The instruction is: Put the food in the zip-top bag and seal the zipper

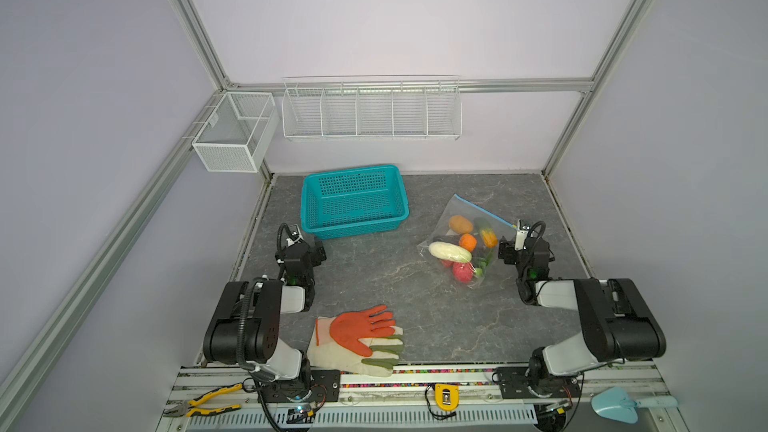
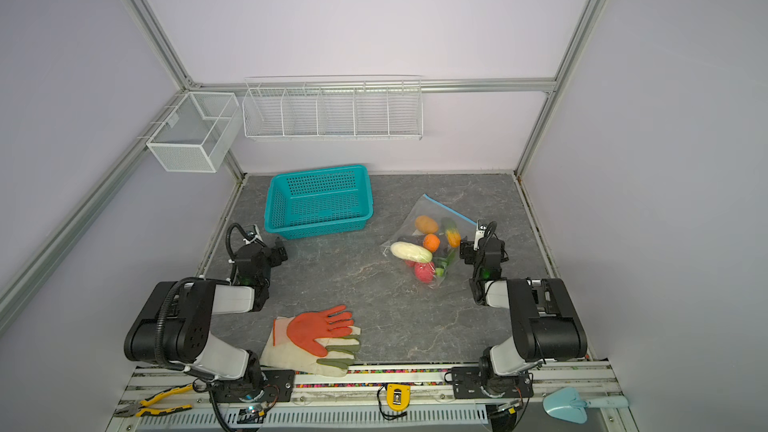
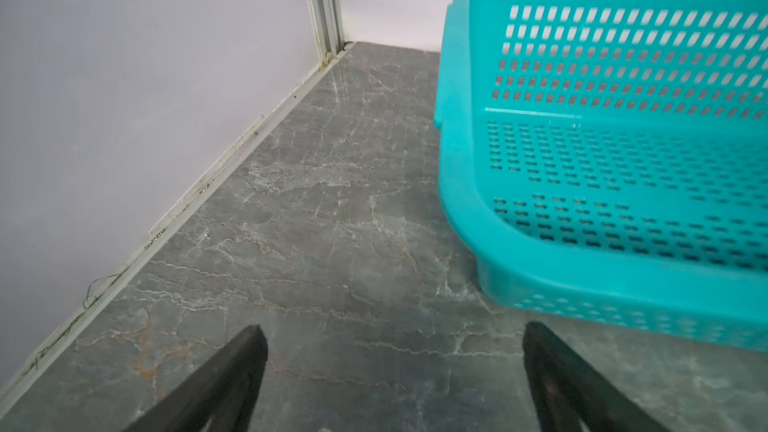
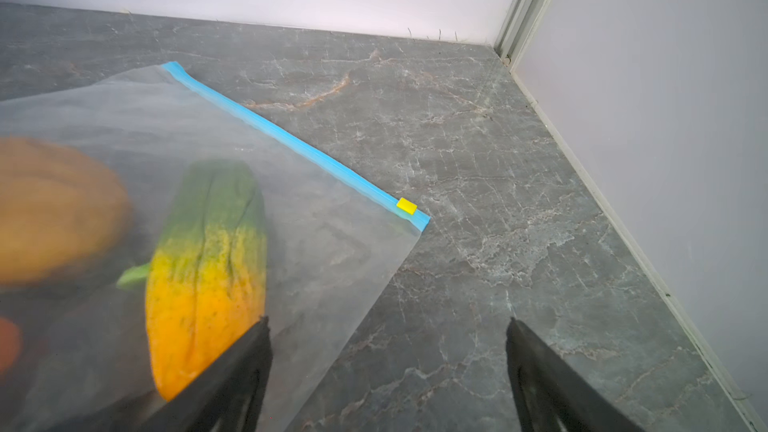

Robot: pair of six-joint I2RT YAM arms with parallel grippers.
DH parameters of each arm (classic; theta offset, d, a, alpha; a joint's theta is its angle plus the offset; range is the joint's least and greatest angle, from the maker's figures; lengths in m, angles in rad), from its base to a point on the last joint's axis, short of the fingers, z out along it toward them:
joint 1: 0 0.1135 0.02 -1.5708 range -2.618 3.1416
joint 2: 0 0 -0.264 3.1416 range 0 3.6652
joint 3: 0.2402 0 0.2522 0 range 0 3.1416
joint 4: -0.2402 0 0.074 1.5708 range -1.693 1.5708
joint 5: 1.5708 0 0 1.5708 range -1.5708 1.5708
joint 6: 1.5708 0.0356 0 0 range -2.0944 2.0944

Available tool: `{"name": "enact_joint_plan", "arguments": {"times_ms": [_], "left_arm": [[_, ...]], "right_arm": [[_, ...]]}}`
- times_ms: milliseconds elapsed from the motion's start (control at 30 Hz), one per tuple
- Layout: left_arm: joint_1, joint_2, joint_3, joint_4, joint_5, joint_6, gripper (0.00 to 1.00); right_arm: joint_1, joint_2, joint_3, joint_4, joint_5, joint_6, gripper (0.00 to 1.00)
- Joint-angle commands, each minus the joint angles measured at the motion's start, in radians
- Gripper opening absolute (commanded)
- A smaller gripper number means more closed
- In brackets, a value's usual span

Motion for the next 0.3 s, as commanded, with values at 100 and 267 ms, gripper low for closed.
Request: {"name": "enact_joint_plan", "arguments": {"times_ms": [100,267], "left_arm": [[0.005,0.001,0.036,0.090,0.008,0.013,0.99],[0.005,0.001,0.032,0.097,0.013,0.017,0.99]], "right_arm": [[-0.024,0.008,0.019,0.023,-0.093,0.009,0.89],[-0.023,0.001,0.007,0.042,-0.093,0.009,0.89]]}}
